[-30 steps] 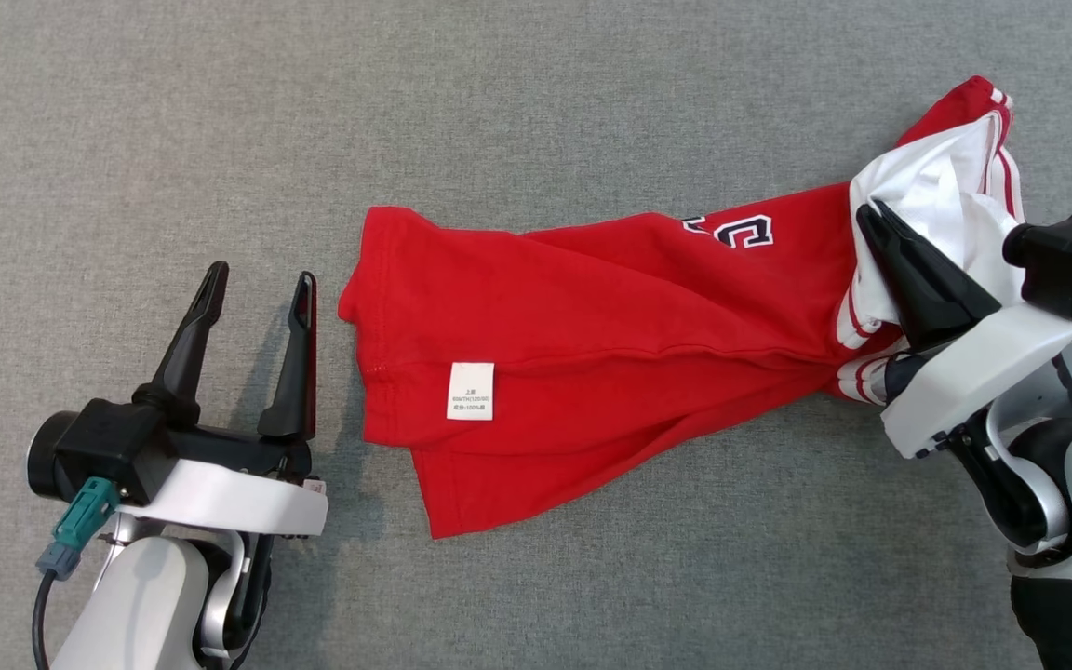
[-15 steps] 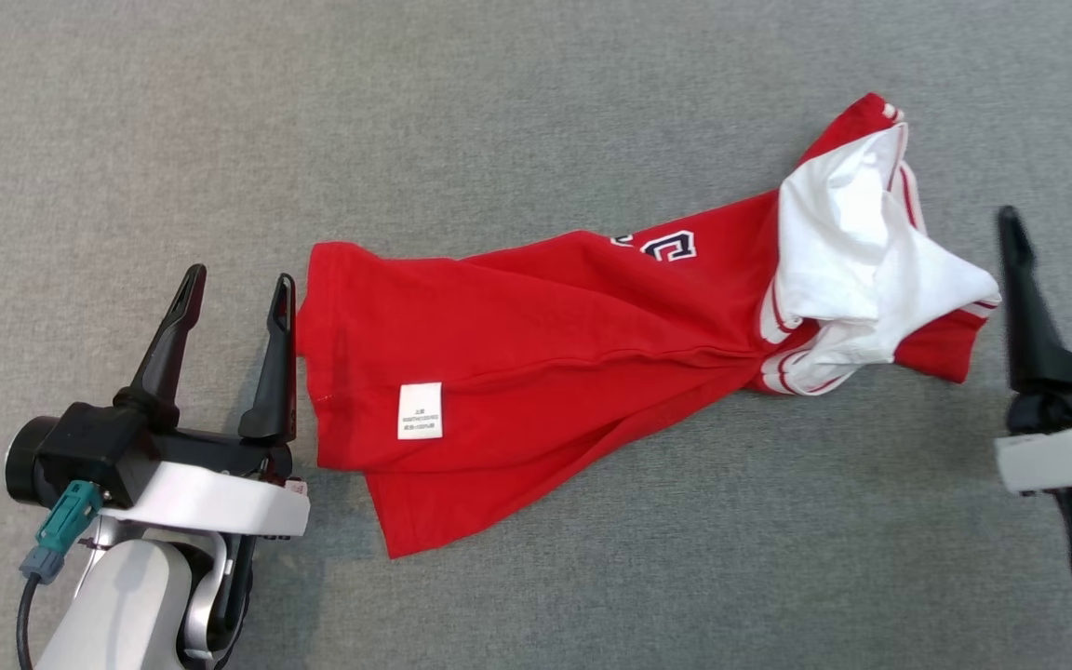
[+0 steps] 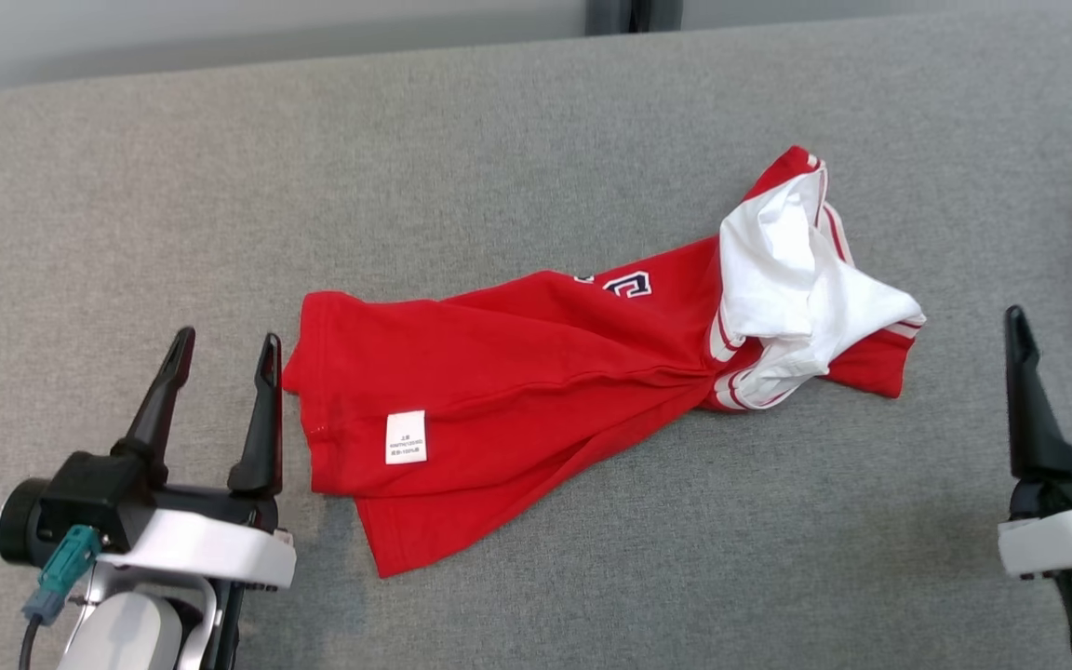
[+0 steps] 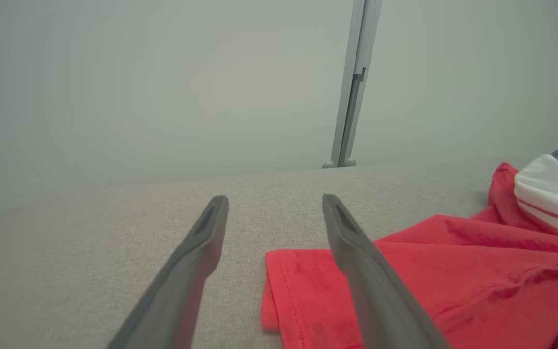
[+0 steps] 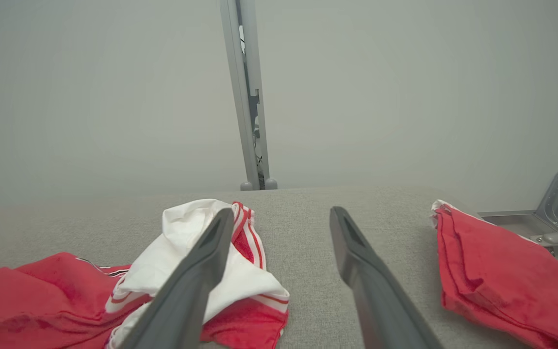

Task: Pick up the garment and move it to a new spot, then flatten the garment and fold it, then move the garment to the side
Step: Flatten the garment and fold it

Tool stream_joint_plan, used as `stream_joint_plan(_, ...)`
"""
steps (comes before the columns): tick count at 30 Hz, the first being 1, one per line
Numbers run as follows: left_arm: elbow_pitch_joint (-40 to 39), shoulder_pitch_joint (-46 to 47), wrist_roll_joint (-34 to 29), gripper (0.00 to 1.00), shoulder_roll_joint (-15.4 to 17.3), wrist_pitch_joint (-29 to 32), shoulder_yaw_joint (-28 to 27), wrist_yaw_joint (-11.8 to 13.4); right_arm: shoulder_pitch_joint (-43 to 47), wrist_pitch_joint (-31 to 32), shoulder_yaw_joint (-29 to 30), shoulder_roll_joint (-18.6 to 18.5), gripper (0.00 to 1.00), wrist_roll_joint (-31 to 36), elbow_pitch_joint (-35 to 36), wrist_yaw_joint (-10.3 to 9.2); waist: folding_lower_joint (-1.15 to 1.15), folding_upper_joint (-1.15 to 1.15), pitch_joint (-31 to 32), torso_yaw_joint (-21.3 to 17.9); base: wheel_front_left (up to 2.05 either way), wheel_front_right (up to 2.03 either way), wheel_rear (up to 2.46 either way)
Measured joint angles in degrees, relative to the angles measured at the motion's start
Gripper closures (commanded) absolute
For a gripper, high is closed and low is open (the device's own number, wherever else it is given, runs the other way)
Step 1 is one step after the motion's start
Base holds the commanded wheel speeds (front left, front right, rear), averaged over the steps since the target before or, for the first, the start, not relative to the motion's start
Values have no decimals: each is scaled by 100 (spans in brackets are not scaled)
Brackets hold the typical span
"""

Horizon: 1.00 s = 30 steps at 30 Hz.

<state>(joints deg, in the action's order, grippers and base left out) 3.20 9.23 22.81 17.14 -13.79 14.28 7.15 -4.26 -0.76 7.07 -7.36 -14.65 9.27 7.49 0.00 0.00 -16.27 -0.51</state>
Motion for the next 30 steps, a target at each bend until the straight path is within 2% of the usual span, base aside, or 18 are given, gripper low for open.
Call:
stream_joint_plan(8,-104,-212,48,0,53,114,13,60,166,76,-64,30,0,10,51,0,0,0,275,40,0,0,0)
stream_joint_plan(21,-240,-281,43,0,146,209,77,140,224,152,-132,37,0,-44,120,0,0,0,295,60,0,0,0)
stream_joint_plan(24,-237,-164,82,0,233,469,149,16,197,159,-167,37,0,-52,144,0,0,0,212,41,0,0,0)
stream_joint_plan(30,238,-114,485,0,254,1458,436,-277,108,169,-327,64,0,-93,93,0,0,0,-35,-50,0,0,0)
